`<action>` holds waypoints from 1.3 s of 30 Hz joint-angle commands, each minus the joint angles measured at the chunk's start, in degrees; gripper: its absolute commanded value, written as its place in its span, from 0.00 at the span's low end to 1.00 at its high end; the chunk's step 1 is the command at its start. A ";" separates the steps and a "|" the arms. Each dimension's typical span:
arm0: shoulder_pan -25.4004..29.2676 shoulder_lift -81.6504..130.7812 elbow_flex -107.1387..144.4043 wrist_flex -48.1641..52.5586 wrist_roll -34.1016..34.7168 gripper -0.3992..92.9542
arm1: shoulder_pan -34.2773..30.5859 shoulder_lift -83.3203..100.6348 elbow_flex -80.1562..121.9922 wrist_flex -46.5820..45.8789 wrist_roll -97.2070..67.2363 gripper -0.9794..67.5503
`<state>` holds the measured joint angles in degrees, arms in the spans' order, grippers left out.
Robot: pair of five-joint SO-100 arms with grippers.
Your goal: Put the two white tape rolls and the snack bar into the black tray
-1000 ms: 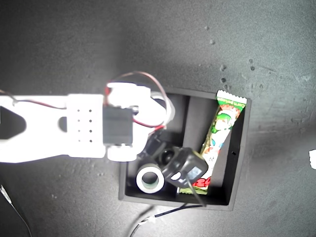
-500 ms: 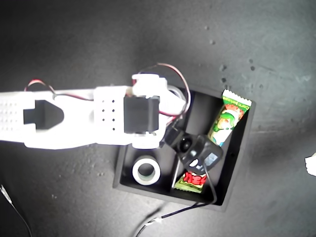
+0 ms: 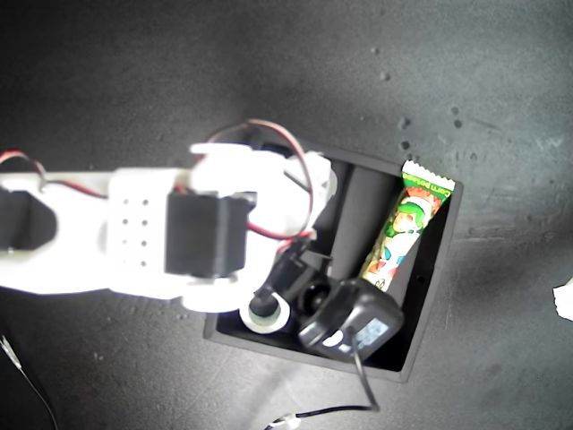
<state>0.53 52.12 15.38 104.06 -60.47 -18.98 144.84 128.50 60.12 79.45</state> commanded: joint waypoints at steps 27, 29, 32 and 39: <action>-3.25 141.77 152.23 -38.94 -17.23 0.00 | 14.68 46.93 50.54 0.35 -12.13 0.01; -2.55 141.94 153.11 -39.02 -17.14 0.00 | 14.85 46.93 50.54 -0.09 -13.80 0.01; -1.67 141.94 154.42 -38.32 -17.67 0.00 | 14.85 46.93 50.54 0.26 -14.68 0.01; 1.49 141.94 164.44 -44.74 -15.73 0.01 | 13.97 46.49 50.54 2.81 -12.48 0.12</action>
<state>0.35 191.25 176.48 60.38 -75.85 -4.66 191.25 178.33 61.44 79.45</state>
